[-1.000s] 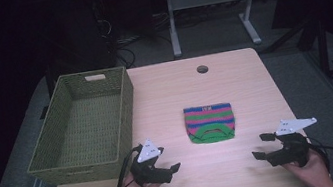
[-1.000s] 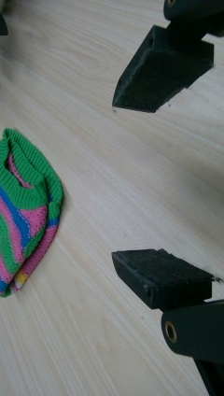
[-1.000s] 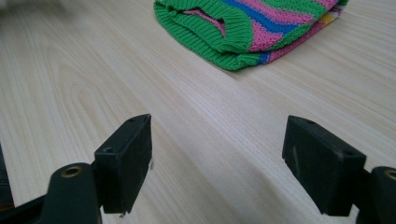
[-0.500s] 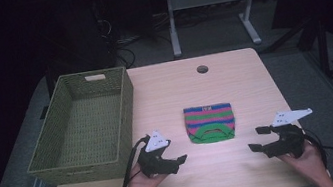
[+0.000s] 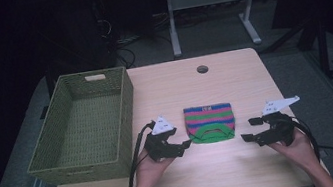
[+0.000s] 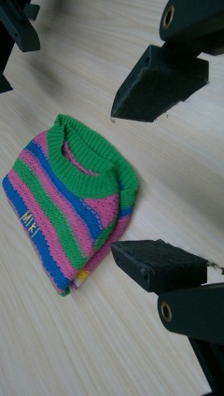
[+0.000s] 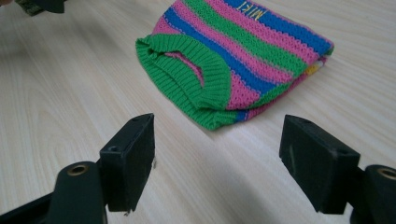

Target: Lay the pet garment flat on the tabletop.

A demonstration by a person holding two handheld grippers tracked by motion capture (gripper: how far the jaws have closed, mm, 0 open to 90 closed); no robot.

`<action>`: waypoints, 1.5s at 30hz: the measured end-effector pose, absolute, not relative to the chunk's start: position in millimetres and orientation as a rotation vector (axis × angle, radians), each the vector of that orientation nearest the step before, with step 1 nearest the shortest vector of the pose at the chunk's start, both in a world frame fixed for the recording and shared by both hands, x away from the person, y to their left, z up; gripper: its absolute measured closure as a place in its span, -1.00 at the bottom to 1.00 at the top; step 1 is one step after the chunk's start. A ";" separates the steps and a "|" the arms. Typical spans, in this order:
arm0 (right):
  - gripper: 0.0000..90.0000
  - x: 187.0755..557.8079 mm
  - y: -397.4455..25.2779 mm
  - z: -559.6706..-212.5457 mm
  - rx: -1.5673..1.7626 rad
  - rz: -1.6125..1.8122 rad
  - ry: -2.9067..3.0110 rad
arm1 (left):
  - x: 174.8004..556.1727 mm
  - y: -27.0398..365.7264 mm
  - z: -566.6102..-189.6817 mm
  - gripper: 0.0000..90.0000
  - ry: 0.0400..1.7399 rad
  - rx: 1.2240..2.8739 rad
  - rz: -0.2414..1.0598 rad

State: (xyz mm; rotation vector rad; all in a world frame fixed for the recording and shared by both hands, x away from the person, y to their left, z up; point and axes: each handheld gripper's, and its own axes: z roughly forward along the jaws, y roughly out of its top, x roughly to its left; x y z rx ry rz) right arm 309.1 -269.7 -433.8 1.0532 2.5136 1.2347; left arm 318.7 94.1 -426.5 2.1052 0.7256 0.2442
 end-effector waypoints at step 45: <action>0.72 361.0 -214.0 -458.7 1.031 1.052 2.671 | 364.4 44.4 -456.8 0.68 0.657 2.331 0.189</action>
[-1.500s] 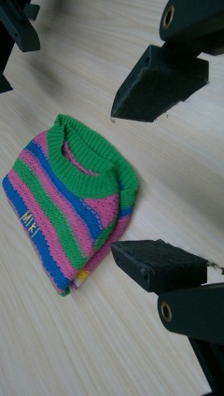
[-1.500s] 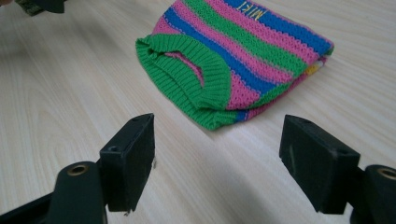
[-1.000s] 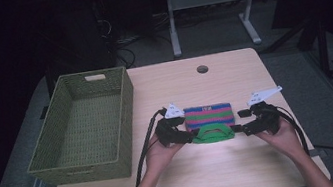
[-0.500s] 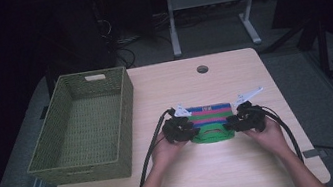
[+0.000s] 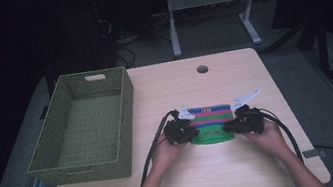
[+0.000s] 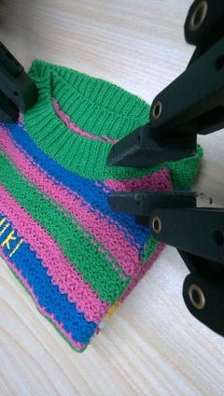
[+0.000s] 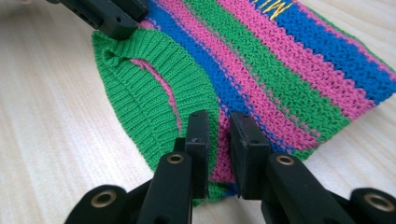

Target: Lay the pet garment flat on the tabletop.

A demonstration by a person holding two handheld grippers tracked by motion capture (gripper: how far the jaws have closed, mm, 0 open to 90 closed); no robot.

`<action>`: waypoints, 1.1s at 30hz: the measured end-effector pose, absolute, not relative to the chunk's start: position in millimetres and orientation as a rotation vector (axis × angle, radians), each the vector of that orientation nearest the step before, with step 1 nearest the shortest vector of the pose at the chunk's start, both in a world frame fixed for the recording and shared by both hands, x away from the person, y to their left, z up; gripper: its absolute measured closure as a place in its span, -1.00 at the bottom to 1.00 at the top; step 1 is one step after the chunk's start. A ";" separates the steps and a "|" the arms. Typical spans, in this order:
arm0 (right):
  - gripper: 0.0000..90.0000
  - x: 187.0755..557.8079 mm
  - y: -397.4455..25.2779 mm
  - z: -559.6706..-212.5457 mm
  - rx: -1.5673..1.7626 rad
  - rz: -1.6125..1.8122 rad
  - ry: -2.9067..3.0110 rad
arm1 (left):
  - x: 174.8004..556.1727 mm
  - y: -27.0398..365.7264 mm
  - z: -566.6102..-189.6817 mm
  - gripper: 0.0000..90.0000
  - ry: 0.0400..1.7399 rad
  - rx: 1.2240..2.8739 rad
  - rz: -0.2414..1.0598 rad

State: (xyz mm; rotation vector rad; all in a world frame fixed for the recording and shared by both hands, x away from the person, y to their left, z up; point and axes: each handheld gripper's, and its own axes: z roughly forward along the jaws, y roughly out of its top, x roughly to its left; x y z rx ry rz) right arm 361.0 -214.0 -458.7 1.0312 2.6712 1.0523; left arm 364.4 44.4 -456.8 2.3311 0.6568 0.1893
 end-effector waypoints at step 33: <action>0.63 297.5 -203.1 -461.2 0.943 1.132 2.717 | 301.8 68.2 -455.6 0.53 0.559 2.367 0.156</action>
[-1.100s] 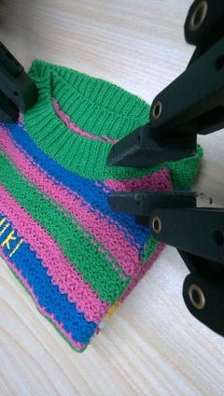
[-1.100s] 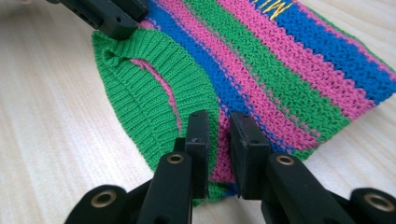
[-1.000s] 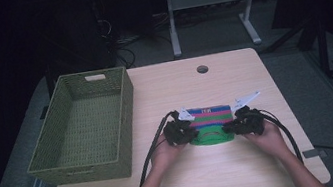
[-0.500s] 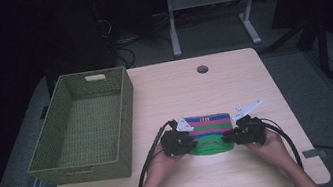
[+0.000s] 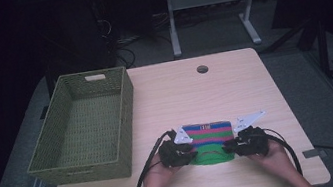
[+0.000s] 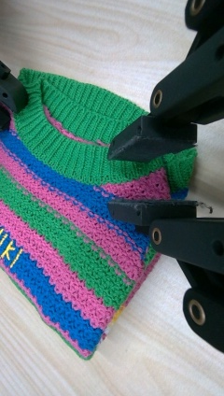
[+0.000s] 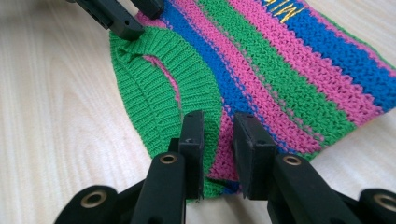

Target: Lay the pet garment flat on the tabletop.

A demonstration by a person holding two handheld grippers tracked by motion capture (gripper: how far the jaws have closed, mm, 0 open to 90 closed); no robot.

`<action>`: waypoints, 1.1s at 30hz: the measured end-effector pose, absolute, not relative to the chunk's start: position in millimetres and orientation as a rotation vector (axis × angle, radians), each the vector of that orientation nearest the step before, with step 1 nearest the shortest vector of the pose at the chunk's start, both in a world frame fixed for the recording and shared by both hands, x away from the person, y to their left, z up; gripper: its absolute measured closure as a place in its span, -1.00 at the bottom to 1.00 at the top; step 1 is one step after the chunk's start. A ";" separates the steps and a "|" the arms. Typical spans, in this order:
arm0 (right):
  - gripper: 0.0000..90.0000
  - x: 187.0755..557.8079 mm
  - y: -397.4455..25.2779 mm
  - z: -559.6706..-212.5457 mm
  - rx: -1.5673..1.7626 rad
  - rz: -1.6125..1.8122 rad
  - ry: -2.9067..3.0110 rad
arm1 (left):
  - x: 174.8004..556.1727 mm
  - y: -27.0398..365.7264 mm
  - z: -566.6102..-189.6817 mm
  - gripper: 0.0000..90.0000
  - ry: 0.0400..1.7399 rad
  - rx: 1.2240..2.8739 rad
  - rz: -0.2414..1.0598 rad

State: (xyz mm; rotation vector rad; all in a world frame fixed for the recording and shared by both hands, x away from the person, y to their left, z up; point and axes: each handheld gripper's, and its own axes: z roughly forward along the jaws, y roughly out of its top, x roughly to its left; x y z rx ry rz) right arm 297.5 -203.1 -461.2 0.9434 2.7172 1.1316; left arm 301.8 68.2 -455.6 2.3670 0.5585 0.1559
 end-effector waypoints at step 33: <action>0.36 267.2 -207.6 -458.1 0.736 1.185 2.688 | 284.3 82.2 -449.5 0.20 0.429 2.338 0.098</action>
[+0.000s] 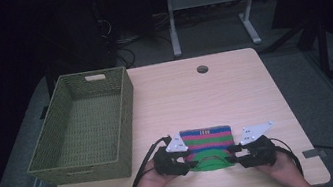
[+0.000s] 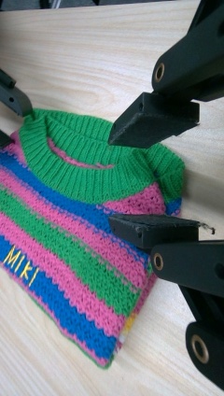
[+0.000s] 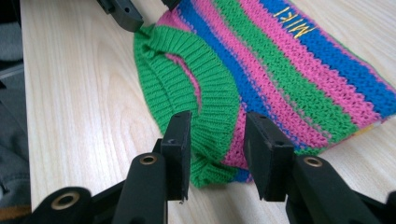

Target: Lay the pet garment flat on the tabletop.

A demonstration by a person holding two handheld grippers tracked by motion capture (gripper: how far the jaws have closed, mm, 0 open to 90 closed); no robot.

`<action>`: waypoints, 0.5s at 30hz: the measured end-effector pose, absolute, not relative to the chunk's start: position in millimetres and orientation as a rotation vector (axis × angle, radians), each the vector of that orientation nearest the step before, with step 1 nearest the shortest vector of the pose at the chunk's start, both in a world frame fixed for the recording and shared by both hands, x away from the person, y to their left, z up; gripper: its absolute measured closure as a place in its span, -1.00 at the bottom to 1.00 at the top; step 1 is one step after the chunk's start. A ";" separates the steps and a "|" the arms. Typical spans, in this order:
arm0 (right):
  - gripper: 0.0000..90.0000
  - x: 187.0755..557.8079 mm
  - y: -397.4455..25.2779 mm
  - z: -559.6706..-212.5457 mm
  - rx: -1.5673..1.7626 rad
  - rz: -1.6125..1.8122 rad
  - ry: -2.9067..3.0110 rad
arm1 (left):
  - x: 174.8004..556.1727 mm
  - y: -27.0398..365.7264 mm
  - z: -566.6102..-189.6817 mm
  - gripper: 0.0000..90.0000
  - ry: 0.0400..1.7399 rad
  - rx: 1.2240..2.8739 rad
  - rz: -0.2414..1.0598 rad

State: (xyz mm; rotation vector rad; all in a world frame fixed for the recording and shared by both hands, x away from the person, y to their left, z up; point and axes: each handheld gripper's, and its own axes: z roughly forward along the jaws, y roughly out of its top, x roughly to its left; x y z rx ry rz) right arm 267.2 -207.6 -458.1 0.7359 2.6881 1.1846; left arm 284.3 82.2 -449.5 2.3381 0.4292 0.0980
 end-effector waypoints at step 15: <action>0.46 266.2 -196.6 -462.6 0.681 1.085 2.690 | 282.9 73.3 -457.4 0.24 0.393 2.377 0.130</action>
